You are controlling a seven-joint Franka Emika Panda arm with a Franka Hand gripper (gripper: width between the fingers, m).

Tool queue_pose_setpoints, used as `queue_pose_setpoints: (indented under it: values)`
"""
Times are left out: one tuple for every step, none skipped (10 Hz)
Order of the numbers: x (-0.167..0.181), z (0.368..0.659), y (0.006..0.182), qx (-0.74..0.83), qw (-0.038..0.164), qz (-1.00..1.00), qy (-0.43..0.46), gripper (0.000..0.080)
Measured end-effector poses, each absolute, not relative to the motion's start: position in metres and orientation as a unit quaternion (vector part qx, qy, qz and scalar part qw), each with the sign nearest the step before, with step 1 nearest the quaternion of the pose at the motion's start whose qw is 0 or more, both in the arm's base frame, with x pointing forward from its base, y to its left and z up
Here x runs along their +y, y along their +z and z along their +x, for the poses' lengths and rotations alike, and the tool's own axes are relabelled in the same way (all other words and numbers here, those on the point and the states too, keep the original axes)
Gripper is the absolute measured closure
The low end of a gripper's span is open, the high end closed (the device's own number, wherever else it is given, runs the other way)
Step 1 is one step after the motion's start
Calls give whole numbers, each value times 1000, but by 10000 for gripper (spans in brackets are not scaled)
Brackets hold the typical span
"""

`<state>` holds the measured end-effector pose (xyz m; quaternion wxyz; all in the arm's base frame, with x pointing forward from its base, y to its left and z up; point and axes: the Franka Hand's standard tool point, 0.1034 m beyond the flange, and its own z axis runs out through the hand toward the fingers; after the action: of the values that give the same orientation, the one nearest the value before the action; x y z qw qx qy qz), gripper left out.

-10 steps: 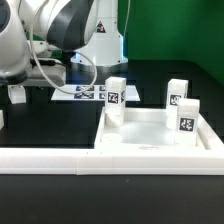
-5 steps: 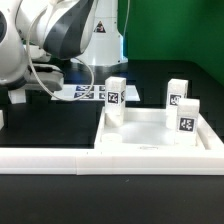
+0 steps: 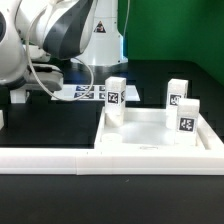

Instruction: Assemble square table

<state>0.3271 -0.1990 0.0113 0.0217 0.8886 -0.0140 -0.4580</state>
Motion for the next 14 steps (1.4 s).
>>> queue_pose_setpoints:
  values:
    - [-199,327,11,-14,22,889,-458,513]
    - [-199,327,11,-14,22,889,-458,513]
    - [-199,327,11,-14,22,889,-458,513]
    - [-199,327,11,-15,21,889,-458,513]
    - [-200,333,15,-6,20,892,-452,513]
    - [-199,355,32,10,19,904,-427,512]
    - [-194,373,58,14,15,915,-404,512]
    - [-192,383,80,9,4,917,-398,511]
    - [-195,389,93,5,2,922,-388,511]
    - [-194,388,98,3,1,927,-375,511]
    - [-194,385,96,2,-1,927,-375,511]
    - [-196,390,94,5,3,933,-359,511]
    - [-195,398,96,10,7,945,-327,511]
    - [-183,420,107,7,12,961,-276,511]
